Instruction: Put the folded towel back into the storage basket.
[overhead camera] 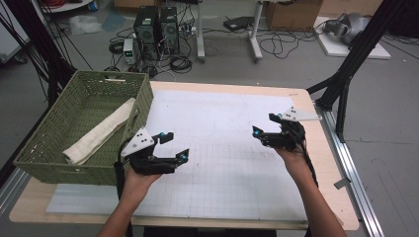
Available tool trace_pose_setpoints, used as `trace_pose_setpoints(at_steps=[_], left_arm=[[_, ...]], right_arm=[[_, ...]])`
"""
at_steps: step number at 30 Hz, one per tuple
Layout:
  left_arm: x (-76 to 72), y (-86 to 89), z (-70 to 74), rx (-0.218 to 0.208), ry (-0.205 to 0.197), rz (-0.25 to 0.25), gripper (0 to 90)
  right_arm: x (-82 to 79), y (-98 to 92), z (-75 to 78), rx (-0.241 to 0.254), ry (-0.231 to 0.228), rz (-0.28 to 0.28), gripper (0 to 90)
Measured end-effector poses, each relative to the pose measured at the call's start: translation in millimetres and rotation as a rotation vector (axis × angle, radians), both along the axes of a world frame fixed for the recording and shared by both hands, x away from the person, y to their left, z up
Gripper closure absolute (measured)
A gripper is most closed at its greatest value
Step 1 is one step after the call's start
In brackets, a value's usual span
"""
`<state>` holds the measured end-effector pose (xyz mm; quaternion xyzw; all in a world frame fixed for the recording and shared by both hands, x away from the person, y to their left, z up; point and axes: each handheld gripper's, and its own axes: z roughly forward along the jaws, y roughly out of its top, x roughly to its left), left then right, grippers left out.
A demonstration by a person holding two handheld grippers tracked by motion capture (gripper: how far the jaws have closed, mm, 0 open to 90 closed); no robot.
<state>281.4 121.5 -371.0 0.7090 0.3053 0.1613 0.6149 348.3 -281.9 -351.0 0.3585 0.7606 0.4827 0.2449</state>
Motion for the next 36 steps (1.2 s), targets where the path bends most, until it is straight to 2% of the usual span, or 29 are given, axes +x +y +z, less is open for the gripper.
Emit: trace_pose_setpoints(at_steps=[1,2,3,5,7,8,10,11,13,16,19,23,36], left_arm=[[1.2,-2.2,-3.6,0.003,-0.001,-0.004,20.4],[4.3,-6.0,-11.5,0.011,0.003,-0.018,20.6],[4.3,-6.0,-11.5,0.011,0.003,-0.018,20.8],[8.0,-9.2,-19.4,0.026,0.014,-0.021,21.2],[10.5,-12.2,-26.5,0.037,0.014,-0.026,21.9],[11.4,-13.5,-29.2,0.044,0.010,-0.029,22.2],[12.0,-16.1,-33.9,0.044,0.004,-0.034,22.1],[12.2,-16.9,-35.9,0.049,0.006,-0.036,20.8],[12.5,-18.2,-39.3,0.050,0.016,-0.032,20.0],[10.6,-17.7,-43.3,0.050,0.017,-0.031,19.8],[8.7,-16.5,-48.8,0.060,0.019,-0.024,20.2],[7.0,-13.9,-47.0,0.046,0.009,-0.014,20.2],[4.5,-9.4,-47.0,0.050,0.011,-0.003,20.3]], right_arm=[[-12.1,-9.9,-7.4,-0.022,-0.011,-0.035,18.6],[-19.4,-15.0,-11.7,-0.022,-0.012,-0.053,18.6],[-19.4,-15.0,-11.7,-0.022,-0.012,-0.053,18.6],[-33.4,-24.3,-20.9,-0.032,-0.024,-0.092,18.5],[-47.1,-33.4,-30.6,-0.007,-0.027,-0.120,18.5],[-58.8,-40.3,-38.8,0.001,-0.020,-0.138,18.5],[-63.1,-43.3,-42.0,-0.008,-0.020,-0.145,18.5],[-71.0,-47.7,-46.8,-0.020,-0.008,-0.156,18.5],[-76.0,-51.1,-50.4,-0.003,-0.002,-0.166,18.3],[-82.5,-50.5,-54.7,0.012,0.013,-0.174,18.0],[-85.3,-48.0,-57.1,0.006,0.009,-0.166,18.0],[-83.2,-45.8,-59.7,-0.002,0.019,-0.170,18.0],[-79.6,-44.4,-62.6,-0.014,0.018,-0.164,18.0]])
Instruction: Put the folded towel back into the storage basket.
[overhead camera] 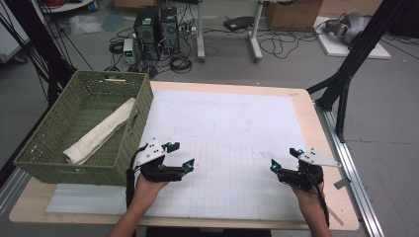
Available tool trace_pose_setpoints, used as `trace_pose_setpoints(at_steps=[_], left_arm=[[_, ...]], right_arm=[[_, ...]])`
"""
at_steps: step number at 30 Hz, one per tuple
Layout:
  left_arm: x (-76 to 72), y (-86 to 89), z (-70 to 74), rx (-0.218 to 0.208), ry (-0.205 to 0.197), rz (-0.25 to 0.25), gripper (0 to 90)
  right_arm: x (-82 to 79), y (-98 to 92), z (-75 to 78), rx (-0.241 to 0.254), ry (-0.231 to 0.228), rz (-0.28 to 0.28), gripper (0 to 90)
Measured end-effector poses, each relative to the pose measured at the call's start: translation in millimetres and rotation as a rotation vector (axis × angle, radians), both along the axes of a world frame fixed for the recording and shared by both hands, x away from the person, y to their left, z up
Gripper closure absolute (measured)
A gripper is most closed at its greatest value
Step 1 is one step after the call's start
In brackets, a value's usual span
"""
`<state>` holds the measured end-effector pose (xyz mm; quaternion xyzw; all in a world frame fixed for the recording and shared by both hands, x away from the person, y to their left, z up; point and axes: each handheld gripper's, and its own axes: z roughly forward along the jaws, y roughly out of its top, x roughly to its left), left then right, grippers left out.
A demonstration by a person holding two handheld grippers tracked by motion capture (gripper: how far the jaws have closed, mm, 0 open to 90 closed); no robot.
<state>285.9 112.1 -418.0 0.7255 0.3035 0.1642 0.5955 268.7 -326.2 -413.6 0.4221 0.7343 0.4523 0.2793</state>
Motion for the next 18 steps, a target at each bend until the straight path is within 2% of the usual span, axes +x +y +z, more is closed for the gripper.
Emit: trace_pose_setpoints(at_steps=[18], left_arm=[[0.9,0.9,-0.4,-0.008,-0.002,0.002,20.5]], right_arm=[[-0.3,-0.5,0.9,0.006,0.003,-0.002,18.0]])
